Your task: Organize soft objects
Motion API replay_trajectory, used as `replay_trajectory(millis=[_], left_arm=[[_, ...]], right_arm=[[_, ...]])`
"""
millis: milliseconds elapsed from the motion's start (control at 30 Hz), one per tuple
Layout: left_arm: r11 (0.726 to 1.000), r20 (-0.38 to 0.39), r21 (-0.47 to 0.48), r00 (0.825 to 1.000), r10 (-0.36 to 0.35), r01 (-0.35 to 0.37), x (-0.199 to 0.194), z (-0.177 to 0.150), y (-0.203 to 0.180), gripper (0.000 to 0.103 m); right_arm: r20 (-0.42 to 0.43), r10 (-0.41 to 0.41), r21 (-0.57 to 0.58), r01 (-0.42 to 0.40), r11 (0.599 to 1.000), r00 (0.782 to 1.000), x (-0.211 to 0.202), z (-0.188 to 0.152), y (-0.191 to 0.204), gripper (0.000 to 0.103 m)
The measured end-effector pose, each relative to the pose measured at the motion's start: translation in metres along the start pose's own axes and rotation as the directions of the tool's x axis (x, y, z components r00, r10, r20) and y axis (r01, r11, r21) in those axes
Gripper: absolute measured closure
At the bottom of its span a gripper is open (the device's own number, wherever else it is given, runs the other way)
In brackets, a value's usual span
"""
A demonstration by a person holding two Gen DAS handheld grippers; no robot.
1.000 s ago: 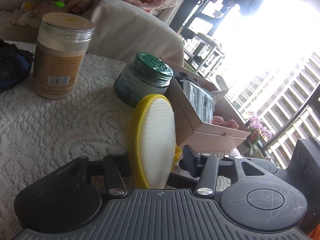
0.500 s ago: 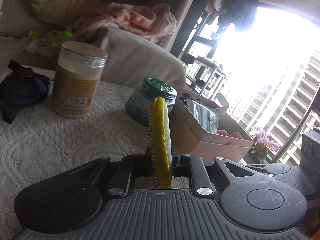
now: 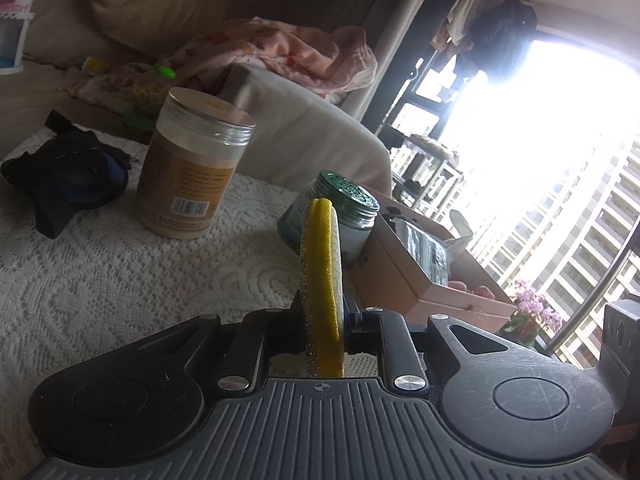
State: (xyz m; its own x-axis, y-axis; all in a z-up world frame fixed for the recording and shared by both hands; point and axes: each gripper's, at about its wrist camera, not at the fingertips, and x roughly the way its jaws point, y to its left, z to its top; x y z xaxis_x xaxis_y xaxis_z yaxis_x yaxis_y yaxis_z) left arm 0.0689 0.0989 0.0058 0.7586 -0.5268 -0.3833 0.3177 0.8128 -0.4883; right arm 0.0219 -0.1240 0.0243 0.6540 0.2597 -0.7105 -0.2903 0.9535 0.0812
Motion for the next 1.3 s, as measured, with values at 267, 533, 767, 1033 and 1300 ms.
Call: replay_trajectory(millis=[267, 533, 767, 1033, 1300], left_arm=[[1.0, 0.006, 0.015, 1.0, -0.01, 0.009, -0.002, -0.001, -0.002, 0.084], [1.0, 0.001, 0.017, 1.0, -0.007, 0.007, 0.0, -0.002, -0.002, 0.084], [1.0, -0.002, 0.013, 1.0, -0.008, 0.008, 0.0, -0.003, -0.001, 0.084], [1.0, -0.011, 0.001, 1.0, -0.014, 0.014, 0.002, -0.004, 0.001, 0.084], [1.0, -0.008, 0.0, 1.0, -0.006, 0.006, 0.003, -0.005, 0.003, 0.084]], right_arm=[[-0.065, 0.01, -0.031, -0.012, 0.999, 0.998, 0.004, 0.004, 0.007, 0.004], [0.011, -0.063, -0.19, 0.064, 0.98, 0.998, -0.009, -0.004, 0.034, 0.009], [0.071, -0.128, -0.284, 0.143, 0.948, 0.989, -0.018, -0.012, 0.043, 0.011], [0.052, -0.101, -0.179, 0.109, 0.978, 0.994, -0.037, -0.023, 0.008, 0.012], [0.035, 0.073, -0.069, -0.07, 0.995, 0.997, -0.022, -0.007, 0.016, 0.014]])
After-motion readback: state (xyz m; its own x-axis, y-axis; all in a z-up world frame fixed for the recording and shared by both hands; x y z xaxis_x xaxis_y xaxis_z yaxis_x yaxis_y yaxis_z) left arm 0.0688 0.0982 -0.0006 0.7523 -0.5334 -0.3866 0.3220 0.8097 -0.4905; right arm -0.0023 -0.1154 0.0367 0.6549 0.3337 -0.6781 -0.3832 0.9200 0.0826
